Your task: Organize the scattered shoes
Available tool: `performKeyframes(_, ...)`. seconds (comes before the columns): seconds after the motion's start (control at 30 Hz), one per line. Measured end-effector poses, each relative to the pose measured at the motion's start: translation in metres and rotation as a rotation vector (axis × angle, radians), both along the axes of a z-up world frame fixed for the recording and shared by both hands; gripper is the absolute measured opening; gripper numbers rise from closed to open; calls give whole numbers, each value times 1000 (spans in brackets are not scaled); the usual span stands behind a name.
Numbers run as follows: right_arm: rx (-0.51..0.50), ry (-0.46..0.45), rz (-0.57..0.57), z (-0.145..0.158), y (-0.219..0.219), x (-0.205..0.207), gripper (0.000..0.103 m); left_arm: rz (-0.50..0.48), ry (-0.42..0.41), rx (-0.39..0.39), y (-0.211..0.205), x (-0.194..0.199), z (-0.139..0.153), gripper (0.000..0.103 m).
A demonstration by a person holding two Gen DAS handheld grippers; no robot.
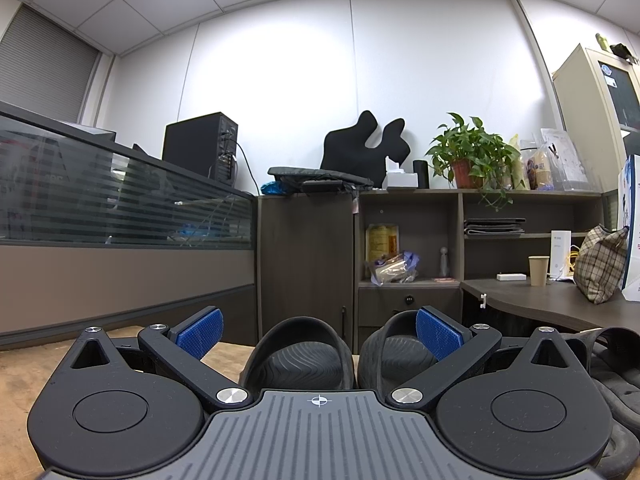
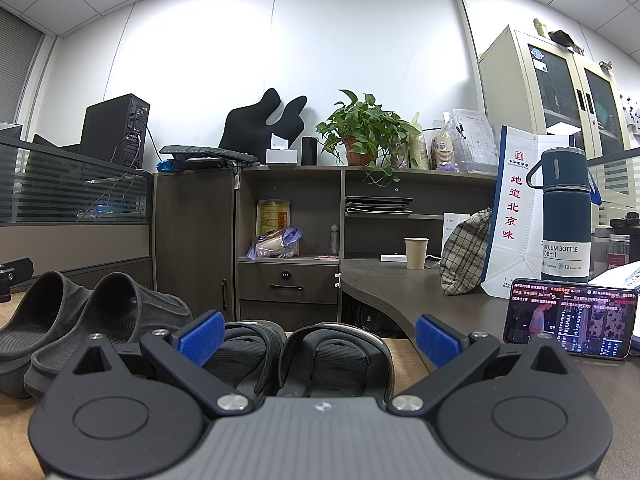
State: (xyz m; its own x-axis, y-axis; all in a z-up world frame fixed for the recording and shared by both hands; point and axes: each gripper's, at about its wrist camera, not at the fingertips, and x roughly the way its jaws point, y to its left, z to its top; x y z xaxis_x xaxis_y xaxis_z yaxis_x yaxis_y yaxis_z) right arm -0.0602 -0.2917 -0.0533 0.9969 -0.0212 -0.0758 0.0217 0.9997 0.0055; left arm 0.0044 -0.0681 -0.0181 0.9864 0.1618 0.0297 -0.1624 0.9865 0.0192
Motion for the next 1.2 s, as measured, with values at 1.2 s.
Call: performKeyframes(1.2,-1,0,0,0,-1,0,103,2,-17,9,-1,-3,-2,103)
